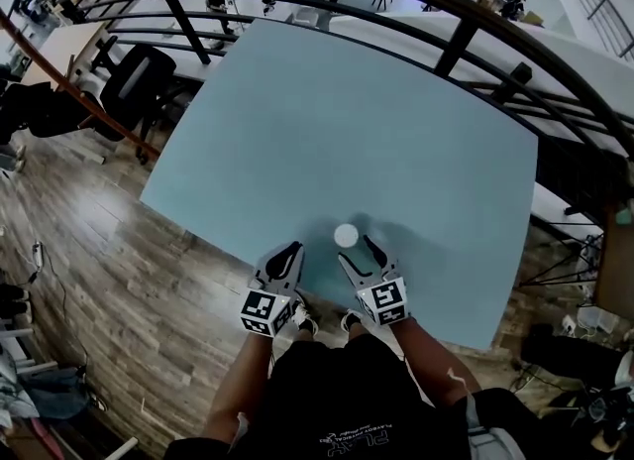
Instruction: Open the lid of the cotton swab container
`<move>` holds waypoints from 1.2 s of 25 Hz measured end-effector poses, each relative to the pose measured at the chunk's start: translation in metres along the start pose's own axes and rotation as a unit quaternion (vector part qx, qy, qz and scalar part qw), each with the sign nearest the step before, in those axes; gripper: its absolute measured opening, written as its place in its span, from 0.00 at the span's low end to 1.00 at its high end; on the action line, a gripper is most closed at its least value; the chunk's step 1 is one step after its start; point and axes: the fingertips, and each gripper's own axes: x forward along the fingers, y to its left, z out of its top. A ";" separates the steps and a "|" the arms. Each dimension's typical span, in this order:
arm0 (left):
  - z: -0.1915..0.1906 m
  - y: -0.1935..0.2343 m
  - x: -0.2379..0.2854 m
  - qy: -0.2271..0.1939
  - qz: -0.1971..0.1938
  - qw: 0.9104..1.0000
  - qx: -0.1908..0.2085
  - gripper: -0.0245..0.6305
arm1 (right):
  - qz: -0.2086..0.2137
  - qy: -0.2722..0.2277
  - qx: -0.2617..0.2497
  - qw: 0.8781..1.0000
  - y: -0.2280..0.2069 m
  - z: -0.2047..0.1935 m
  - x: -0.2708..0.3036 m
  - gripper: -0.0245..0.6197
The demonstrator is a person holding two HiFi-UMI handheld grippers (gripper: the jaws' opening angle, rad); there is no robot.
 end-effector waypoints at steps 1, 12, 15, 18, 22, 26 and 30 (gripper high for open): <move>-0.001 0.000 0.000 0.002 0.000 1.000 -0.002 0.09 | 0.002 0.005 0.000 1.000 0.000 -0.004 0.002 0.46; -0.015 0.007 0.003 0.025 0.006 1.000 -0.002 0.09 | 0.014 0.039 -0.009 0.999 0.000 -0.027 0.024 0.47; -0.016 0.012 0.002 0.023 0.008 1.000 0.000 0.09 | 0.009 0.041 -0.007 0.999 -0.001 -0.028 0.028 0.47; -0.016 0.019 0.000 0.023 0.013 1.000 -0.002 0.09 | 0.012 0.042 -0.008 0.999 -0.005 -0.024 0.034 0.47; -0.014 0.025 0.002 0.019 0.018 1.000 0.002 0.09 | 0.030 0.049 -0.019 0.998 -0.007 -0.024 0.043 0.47; -0.010 0.027 0.005 0.017 0.020 1.000 0.004 0.09 | 0.038 0.055 -0.027 0.997 -0.001 -0.025 0.048 0.47; -0.005 0.031 0.007 0.014 0.021 1.000 0.003 0.09 | 0.037 0.058 -0.025 0.997 0.001 -0.026 0.050 0.46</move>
